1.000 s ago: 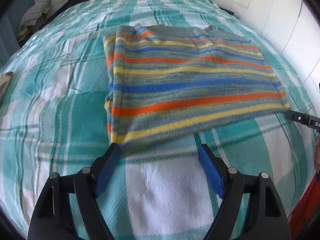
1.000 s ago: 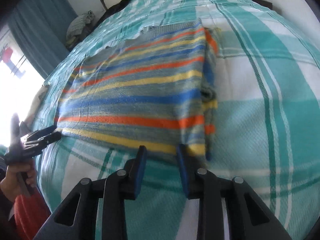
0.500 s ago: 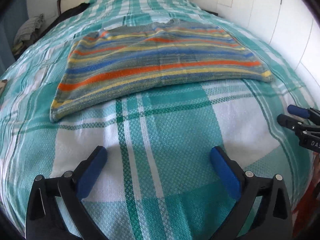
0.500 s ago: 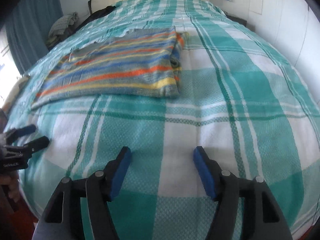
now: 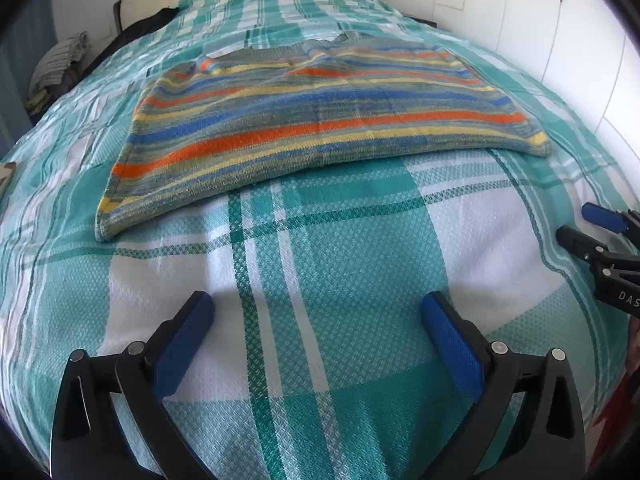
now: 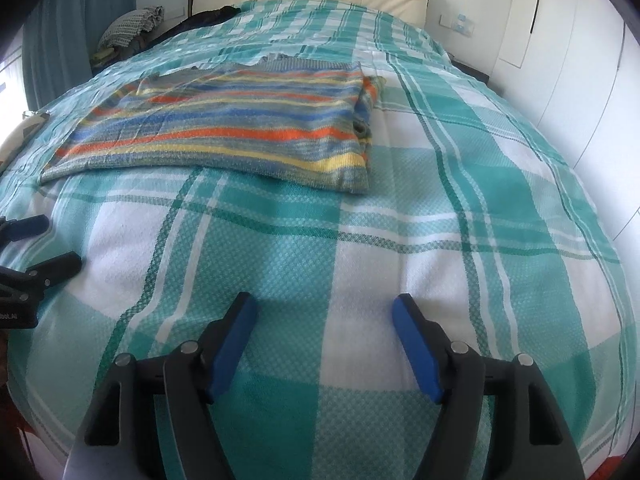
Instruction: Fold small clothes
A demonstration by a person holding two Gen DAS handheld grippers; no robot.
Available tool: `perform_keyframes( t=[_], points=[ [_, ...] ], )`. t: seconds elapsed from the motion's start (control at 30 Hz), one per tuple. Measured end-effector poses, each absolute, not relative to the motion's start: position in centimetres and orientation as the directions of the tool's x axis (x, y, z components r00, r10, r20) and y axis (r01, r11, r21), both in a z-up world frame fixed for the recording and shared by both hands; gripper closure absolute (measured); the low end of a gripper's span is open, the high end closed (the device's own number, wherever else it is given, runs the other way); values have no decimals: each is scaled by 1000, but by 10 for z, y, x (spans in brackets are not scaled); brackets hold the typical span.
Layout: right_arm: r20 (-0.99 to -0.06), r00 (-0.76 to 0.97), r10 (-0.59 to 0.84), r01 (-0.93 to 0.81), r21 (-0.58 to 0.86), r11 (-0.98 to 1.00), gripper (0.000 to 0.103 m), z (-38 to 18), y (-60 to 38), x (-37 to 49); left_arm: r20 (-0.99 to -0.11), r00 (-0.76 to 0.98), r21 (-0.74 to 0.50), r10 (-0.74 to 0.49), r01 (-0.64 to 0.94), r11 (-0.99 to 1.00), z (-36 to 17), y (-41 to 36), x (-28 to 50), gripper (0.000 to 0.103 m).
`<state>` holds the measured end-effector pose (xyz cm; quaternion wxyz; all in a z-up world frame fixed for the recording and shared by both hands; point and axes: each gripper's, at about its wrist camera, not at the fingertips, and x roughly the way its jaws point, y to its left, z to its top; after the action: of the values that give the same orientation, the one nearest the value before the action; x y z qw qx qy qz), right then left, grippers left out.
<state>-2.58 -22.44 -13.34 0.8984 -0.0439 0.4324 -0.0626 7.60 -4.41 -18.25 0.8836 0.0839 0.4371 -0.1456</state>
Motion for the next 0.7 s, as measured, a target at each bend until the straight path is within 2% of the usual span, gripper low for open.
perform_keyframes(
  t=[0.7],
  points=[
    [-771, 613, -175, 80, -160, 984, 31, -135, -223, -24, -806, 563, 18, -184, 334, 943, -184, -45, 78, 1]
  ],
)
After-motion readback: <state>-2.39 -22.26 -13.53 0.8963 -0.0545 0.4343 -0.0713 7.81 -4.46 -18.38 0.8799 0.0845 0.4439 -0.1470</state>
